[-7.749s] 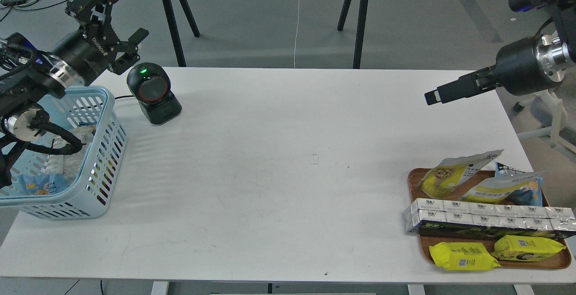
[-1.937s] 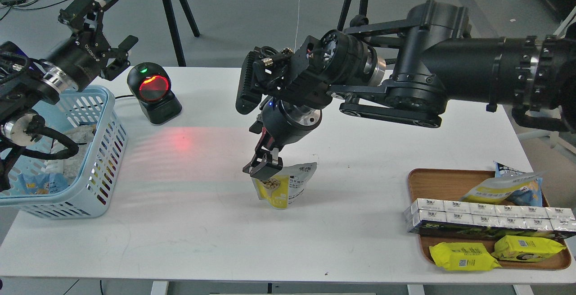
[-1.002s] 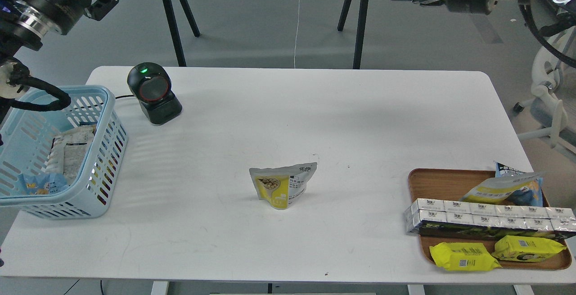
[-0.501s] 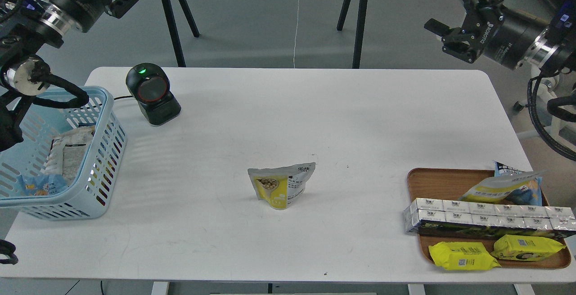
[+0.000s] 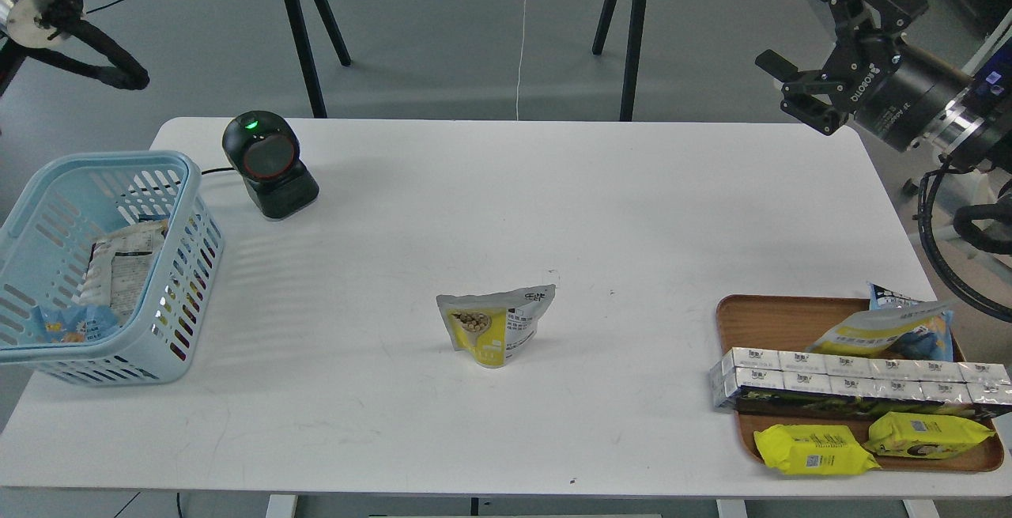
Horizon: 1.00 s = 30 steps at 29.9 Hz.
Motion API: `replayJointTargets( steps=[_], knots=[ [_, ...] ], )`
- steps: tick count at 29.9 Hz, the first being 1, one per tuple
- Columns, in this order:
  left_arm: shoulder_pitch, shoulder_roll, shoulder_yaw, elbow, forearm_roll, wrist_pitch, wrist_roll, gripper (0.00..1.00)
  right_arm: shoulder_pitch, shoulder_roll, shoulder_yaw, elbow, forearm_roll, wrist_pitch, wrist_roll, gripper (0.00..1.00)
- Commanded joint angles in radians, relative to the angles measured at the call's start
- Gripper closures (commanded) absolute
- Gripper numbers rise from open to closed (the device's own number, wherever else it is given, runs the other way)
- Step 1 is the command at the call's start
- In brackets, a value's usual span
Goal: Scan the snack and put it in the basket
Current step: 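Reach the left gripper down to the yellow snack bag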
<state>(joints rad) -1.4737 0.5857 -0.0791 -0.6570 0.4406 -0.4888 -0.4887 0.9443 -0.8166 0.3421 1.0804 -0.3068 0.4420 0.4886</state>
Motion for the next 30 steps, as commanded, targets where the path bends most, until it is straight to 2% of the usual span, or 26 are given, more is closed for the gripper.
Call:
replayJointTargets(
  steps=[1,6,10,14,17,21,30],
  knots=[
    [-0.109,-0.024,0.139,-0.032,0.006,0.000,0.000,0.00,-0.012,0.002,0.000,-0.007,0.000,0.000,0.000,0.01],
    [-0.319,-0.099,0.337,-0.159,0.118,0.000,0.000,0.00,-0.028,0.001,0.011,-0.011,0.000,0.000,0.000,0.01],
    [-0.456,-0.243,0.426,-0.204,0.204,0.000,0.000,0.00,-0.038,0.002,0.011,-0.031,0.014,0.000,0.000,0.01],
    [-0.545,-0.418,0.537,-0.220,0.312,0.000,0.000,0.00,-0.064,0.005,0.011,-0.028,0.128,0.006,0.000,0.01],
    [-0.560,-0.496,0.587,-0.260,0.450,0.000,0.000,0.00,-0.070,0.005,0.011,-0.028,0.185,0.015,0.000,0.01],
    [-0.557,-0.530,0.642,-0.314,0.512,0.000,0.000,0.00,-0.081,0.005,0.020,-0.031,0.218,0.023,0.000,0.01],
    [-0.524,-0.445,0.694,-0.490,0.526,0.000,0.000,0.00,-0.107,0.004,0.032,-0.103,0.360,0.047,0.000,0.01]
  ],
)
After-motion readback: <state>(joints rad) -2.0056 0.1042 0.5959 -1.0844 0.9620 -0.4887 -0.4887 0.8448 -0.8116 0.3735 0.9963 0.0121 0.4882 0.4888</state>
